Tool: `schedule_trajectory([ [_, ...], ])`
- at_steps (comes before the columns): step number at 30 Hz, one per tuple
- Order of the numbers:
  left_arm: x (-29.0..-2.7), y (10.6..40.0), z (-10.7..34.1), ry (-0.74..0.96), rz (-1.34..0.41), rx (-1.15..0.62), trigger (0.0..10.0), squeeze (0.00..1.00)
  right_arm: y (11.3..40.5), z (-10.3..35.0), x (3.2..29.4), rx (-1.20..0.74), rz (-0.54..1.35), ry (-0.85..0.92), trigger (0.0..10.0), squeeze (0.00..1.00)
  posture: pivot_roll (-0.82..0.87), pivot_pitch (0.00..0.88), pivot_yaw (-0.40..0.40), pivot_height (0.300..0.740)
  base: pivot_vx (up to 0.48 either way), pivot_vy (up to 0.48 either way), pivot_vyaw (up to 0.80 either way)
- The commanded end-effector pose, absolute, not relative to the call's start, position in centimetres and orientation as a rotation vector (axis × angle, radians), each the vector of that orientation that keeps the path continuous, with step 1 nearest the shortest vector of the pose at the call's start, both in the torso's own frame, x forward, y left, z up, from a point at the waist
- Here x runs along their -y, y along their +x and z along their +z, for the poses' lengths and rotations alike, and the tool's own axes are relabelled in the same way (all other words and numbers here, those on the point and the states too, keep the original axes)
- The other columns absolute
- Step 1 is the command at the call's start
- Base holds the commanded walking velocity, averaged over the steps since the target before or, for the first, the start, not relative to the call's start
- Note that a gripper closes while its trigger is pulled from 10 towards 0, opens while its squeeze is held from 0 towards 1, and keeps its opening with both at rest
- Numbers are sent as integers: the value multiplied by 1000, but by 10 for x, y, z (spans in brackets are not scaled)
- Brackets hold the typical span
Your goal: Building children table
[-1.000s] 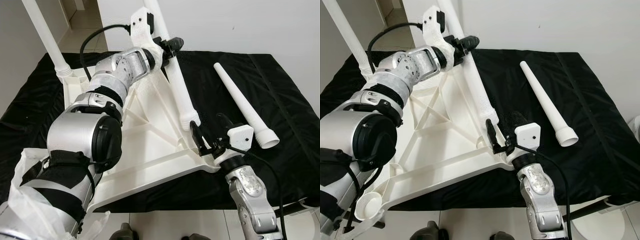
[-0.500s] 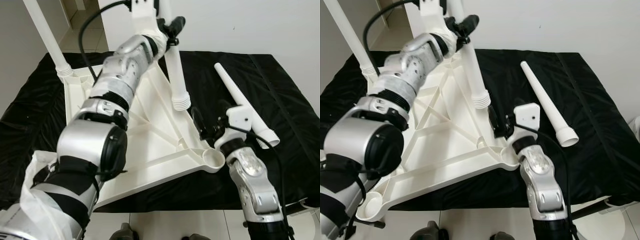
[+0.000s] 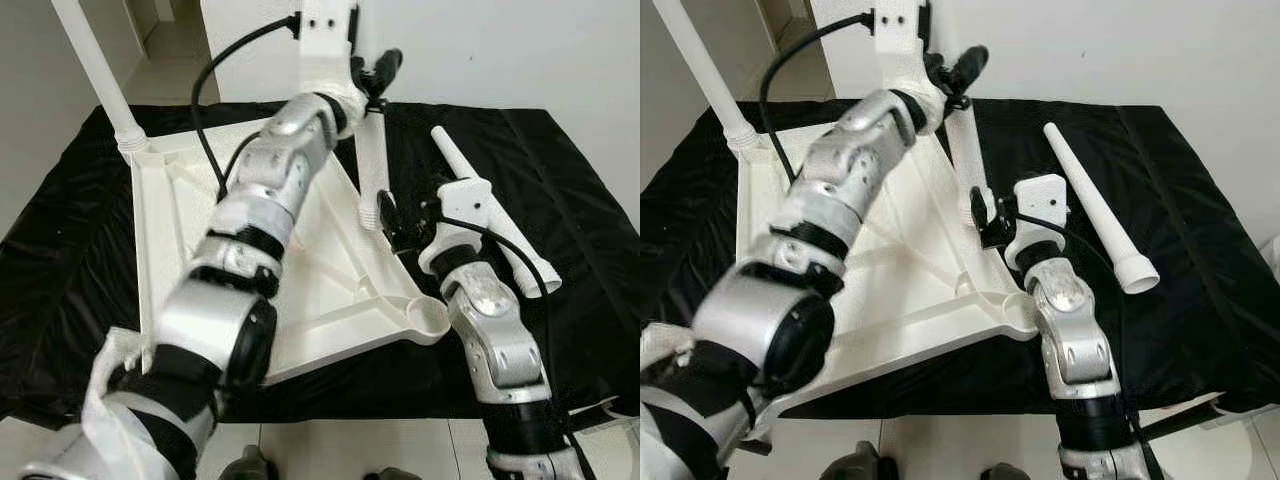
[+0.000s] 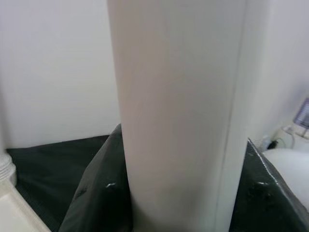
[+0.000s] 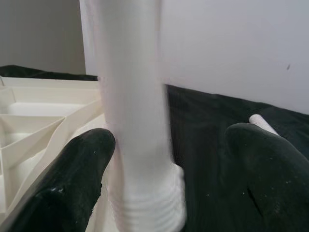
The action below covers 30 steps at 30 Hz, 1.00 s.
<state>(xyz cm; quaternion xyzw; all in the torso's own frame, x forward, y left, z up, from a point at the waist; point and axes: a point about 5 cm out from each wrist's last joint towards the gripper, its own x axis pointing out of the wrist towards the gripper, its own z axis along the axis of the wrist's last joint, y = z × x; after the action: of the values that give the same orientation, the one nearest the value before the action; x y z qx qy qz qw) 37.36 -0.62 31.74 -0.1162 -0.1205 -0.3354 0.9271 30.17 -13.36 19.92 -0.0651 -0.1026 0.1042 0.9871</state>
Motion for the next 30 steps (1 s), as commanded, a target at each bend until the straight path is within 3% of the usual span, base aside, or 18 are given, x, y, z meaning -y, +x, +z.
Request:
schedule_trajectory([
  [1,9,368,324,-217,-700,279,10000,0,305,198,133,186,204,-135,10000,0,-29,0,21,740,0,0,0],
  [13,25,344,331,-212,-752,317,10000,0,329,204,138,168,163,-170,10000,0,-15,0,14,740,0,0,0],
  [30,32,332,329,-207,-785,306,10000,0,335,217,132,218,194,-205,10000,0,-14,0,13,740,0,0,0],
])
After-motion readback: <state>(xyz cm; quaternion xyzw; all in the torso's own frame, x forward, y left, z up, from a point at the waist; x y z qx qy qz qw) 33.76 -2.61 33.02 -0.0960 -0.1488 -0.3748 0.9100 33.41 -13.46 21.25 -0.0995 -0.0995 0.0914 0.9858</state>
